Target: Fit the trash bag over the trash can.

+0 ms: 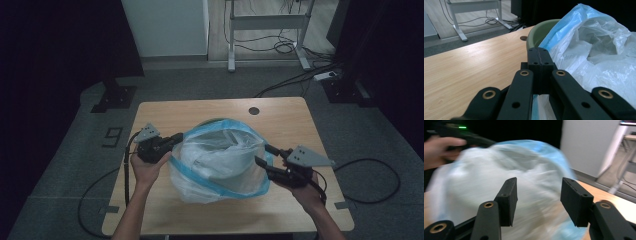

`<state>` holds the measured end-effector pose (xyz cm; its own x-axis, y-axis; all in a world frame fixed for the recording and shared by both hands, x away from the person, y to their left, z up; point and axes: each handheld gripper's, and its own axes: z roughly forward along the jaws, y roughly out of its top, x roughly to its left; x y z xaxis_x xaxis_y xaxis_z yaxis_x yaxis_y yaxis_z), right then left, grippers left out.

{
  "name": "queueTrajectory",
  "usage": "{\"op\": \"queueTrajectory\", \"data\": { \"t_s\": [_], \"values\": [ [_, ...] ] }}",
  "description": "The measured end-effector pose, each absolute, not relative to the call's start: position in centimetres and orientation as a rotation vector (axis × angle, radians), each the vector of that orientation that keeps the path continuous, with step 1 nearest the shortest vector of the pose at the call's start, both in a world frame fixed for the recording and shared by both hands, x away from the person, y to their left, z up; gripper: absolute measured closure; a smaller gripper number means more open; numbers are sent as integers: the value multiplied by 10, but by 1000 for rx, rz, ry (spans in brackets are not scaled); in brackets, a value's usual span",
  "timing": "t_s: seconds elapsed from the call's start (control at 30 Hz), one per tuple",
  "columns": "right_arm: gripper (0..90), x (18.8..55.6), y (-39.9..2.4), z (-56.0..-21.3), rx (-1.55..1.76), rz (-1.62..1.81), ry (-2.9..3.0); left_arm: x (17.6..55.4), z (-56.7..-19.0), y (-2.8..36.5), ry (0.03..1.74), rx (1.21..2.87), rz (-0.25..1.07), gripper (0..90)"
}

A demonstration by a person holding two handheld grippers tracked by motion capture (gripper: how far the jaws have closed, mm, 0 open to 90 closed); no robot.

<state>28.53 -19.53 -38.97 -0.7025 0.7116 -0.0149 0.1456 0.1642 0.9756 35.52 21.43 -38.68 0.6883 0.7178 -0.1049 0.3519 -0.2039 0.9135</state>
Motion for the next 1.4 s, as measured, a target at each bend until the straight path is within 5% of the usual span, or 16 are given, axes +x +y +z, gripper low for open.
{"op": "queueTrajectory", "data": {
  "t_s": [0.2, 0.4, 0.5, 1.4],
  "values": [
    [488, 323, -190, -392, 898, 1531, 1969, 355, -386, 213, 841, 1792, 420, 900],
    [806, 343, -184, -396, 995, 1496, 1962, 355, -384, 214, 842, 1764, 420, 900],
    [879, 346, -182, -394, 990, 1490, 1964, 355, -383, 217, 844, 1751, 419, 900],
    [890, 401, -168, -414, 1194, 1455, 1929, 390, -405, 212, 995, 1830, 430, 900]
  ]
}}
